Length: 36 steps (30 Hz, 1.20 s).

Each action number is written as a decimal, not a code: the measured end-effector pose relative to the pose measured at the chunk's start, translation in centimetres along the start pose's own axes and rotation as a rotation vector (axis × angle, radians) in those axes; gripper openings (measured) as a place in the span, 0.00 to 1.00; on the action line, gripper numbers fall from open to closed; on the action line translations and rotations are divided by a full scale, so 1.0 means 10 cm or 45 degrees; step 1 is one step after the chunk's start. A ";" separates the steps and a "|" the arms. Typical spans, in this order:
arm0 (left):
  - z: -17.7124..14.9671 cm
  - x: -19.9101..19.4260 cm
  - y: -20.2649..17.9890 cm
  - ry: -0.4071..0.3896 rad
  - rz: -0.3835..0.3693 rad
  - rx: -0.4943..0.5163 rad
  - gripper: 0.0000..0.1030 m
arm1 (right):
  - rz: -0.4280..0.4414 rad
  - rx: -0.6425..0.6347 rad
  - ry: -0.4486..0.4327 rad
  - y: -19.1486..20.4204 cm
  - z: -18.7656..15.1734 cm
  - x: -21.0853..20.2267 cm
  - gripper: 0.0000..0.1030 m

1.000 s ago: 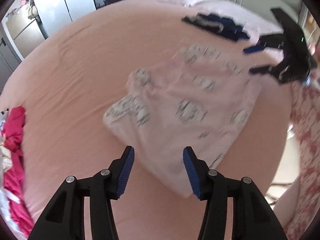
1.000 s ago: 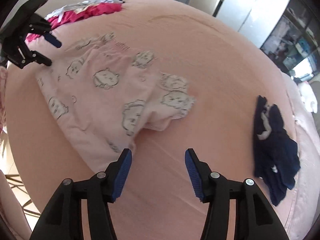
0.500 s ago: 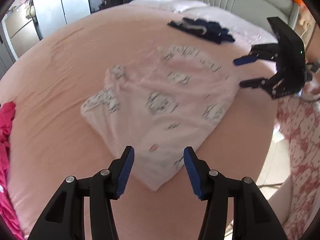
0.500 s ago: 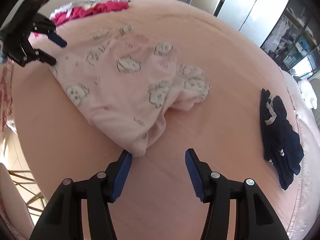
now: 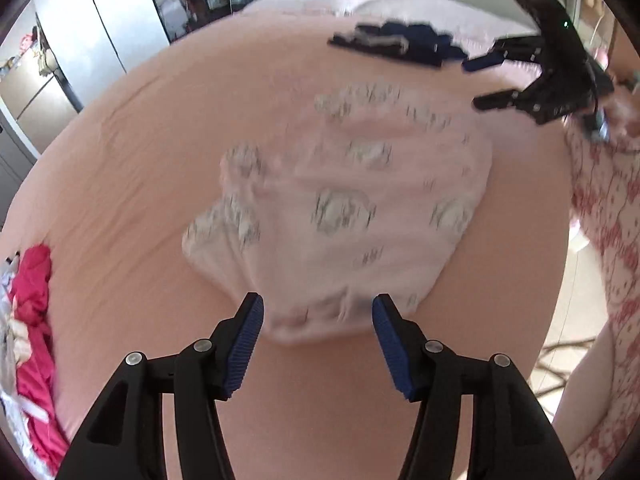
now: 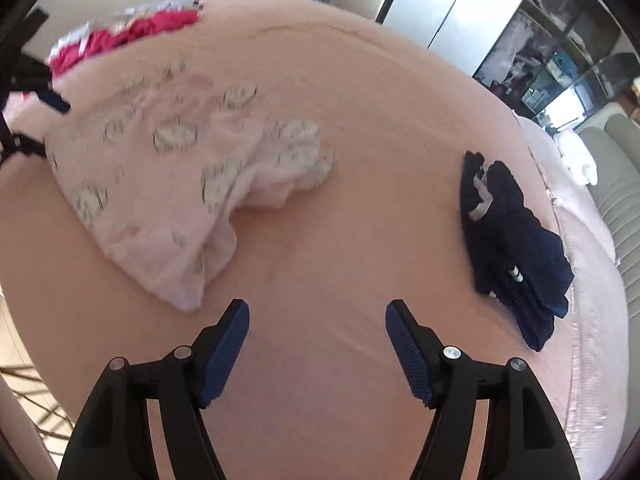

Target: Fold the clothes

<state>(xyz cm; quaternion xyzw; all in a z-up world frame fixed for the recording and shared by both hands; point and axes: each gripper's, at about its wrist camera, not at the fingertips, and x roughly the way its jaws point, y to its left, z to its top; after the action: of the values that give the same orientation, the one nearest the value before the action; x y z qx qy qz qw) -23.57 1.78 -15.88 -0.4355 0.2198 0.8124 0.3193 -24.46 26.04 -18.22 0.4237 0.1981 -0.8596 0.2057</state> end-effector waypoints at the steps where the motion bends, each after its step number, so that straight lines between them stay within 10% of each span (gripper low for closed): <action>1: 0.14 0.05 -0.02 -0.046 -0.029 -0.015 0.53 | 0.053 0.019 -0.052 0.04 0.13 -0.01 0.68; 5: 0.30 0.42 -0.12 0.054 -0.147 0.047 0.53 | 0.245 -0.067 -0.097 0.46 0.58 0.34 0.68; 8: -0.03 0.50 0.01 0.193 -0.111 0.157 0.54 | 0.236 -0.189 0.077 0.61 0.55 0.82 0.66; 12: -0.54 0.13 0.44 0.277 -0.099 -0.006 0.59 | 0.241 -0.115 0.082 0.11 0.27 0.75 0.66; 19: 0.09 -0.03 0.30 -0.119 -0.159 -0.043 0.59 | 0.262 -0.055 -0.048 0.19 0.52 0.46 0.68; 23: 0.19 0.57 0.24 0.047 -0.019 0.026 0.60 | 0.276 -0.097 0.030 0.40 0.53 0.88 0.68; 27: -0.07 0.28 0.46 0.050 0.044 0.014 0.60 | 0.260 -0.037 0.020 0.24 0.48 0.88 0.59; 31: -0.11 -0.06 0.64 -0.081 0.079 -0.266 0.59 | 0.227 0.043 -0.012 0.10 0.45 0.71 0.70; 36: 0.02 0.22 0.19 -0.060 0.109 -0.064 0.60 | 0.287 -0.018 -0.032 0.48 0.31 0.53 0.71</action>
<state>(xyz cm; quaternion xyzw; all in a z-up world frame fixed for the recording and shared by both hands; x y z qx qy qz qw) -25.93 1.29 -17.46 -0.4142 0.2101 0.8407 0.2783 -26.88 19.42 -21.53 0.4309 0.1527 -0.8348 0.3067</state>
